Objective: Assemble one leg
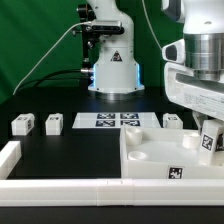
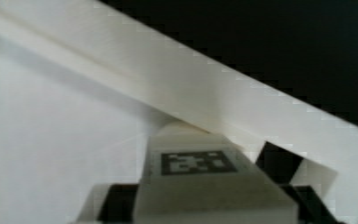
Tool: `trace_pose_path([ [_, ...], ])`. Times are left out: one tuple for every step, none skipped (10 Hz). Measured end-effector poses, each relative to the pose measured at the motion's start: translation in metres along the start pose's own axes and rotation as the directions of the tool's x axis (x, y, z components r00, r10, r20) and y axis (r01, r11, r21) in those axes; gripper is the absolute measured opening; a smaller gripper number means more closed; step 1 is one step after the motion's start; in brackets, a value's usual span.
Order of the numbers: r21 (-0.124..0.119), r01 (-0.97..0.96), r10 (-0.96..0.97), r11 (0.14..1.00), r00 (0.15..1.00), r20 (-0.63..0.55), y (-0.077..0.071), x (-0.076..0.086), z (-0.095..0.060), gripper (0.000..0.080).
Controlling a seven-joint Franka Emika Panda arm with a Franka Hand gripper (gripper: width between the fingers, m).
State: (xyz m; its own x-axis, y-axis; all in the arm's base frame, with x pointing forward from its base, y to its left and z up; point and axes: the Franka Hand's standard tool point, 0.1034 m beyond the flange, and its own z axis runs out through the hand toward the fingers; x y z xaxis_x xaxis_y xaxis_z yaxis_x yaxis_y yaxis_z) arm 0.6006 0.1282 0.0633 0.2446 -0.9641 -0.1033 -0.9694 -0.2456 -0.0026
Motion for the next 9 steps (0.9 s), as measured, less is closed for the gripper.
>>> trace_pose_path([
  [0.0, -0.08, 0.08, 0.997, 0.997, 0.001, -0.0001, -0.0003, -0.0001, 0.0294],
  [0.0, -0.131, 0.131, 0.991, 0.991, 0.001, -0.0001, -0.0007, 0.0, 0.0294],
  [0.0, -0.144, 0.144, 0.99, 0.99, 0.001, 0.0, -0.0005, 0.0001, 0.0317],
  [-0.001, -0.127, 0.127, 0.992, 0.992, 0.001, 0.0003, -0.0009, 0.0006, 0.0317],
  [-0.001, -0.114, 0.114, 0.993, 0.993, 0.001, 0.0003, -0.0012, 0.0006, 0.0511],
  [-0.001, -0.041, 0.041, 0.999, 0.999, 0.001, 0.0004, -0.0012, 0.0007, 0.0511],
  [-0.001, -0.035, 0.035, 0.999, 0.999, 0.001, 0.0003, -0.0018, 0.0007, 0.0636],
  [-0.002, 0.012, -0.012, 1.0, 1.0, 0.0, 0.0004, -0.0017, 0.0008, 0.0636],
  [-0.003, 0.155, -0.155, 0.988, 0.988, -0.001, 0.0005, -0.0014, 0.001, 0.0636],
])
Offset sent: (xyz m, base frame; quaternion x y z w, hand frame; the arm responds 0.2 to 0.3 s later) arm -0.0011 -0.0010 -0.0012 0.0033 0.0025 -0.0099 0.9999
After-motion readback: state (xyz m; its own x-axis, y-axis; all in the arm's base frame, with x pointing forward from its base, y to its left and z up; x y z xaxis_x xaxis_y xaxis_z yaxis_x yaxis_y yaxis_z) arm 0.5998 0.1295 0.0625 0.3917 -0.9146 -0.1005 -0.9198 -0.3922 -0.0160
